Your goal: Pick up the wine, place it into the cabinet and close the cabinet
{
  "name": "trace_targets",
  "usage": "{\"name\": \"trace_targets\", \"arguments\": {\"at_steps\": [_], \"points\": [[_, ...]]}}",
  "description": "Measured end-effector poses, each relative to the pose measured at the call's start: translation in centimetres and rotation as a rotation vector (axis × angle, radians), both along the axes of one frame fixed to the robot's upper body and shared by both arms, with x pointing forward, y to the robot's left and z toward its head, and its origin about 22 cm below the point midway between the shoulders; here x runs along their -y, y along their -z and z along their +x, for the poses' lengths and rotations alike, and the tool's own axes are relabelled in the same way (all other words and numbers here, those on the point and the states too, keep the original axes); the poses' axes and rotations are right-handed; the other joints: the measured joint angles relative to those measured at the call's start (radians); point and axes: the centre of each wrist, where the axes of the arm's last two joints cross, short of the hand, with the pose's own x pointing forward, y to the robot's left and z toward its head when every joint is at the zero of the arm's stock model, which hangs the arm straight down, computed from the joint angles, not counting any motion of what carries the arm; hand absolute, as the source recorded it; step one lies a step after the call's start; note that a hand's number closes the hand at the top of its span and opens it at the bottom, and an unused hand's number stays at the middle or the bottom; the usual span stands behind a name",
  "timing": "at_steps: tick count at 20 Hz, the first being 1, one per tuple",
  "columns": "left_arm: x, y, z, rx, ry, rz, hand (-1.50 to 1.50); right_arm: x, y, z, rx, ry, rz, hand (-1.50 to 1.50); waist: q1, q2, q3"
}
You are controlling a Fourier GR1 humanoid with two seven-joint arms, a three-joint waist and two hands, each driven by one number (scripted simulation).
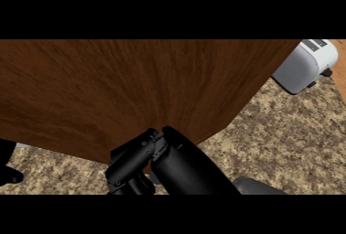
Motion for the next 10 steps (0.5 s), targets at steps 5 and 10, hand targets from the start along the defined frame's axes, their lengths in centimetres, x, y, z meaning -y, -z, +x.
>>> {"name": "trace_targets", "arguments": {"at_steps": [5,10], "points": [[-1.3,0.3,-0.2,0.001,-0.026,0.007,-1.50,-3.8,-1.7,3.6,-0.037,0.021,0.021,1.50,-0.014,-0.001,0.002],[-1.3,0.3,-0.2,0.002,-0.038,0.010,-1.50,-4.6,-2.0,7.2,-0.107,0.038,0.052,1.50,-0.027,-0.002,0.003]]}}
